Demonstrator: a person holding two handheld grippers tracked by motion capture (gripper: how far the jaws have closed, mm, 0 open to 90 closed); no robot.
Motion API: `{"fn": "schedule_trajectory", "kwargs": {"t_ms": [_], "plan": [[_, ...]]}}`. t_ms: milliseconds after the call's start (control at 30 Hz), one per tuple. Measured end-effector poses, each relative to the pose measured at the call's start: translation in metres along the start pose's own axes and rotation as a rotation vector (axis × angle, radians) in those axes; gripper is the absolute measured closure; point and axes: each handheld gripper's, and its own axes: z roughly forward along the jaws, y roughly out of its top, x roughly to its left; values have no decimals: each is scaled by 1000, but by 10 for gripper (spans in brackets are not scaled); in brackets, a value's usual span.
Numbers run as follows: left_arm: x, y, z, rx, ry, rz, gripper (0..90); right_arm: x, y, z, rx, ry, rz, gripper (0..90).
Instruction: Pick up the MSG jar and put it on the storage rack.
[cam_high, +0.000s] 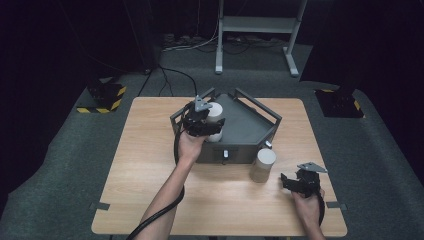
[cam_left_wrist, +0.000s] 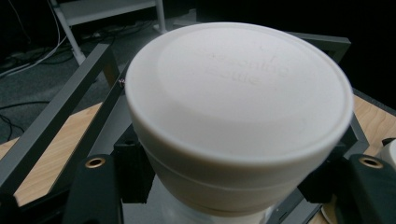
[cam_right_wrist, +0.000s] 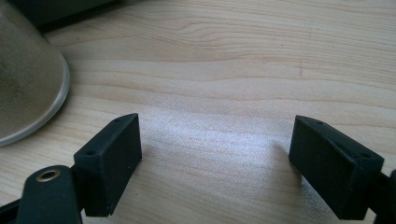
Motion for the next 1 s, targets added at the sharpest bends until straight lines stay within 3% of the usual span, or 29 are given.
{"fn": "schedule_trajectory", "kwargs": {"t_ms": [800, 1000], "plan": [[-1, -3, 1, -11, 3, -3, 337, 0, 0, 0, 0, 0, 1, 166], [0, -3, 1, -18, -4, -5, 232, 0, 0, 0, 0, 0, 1, 166]]}}
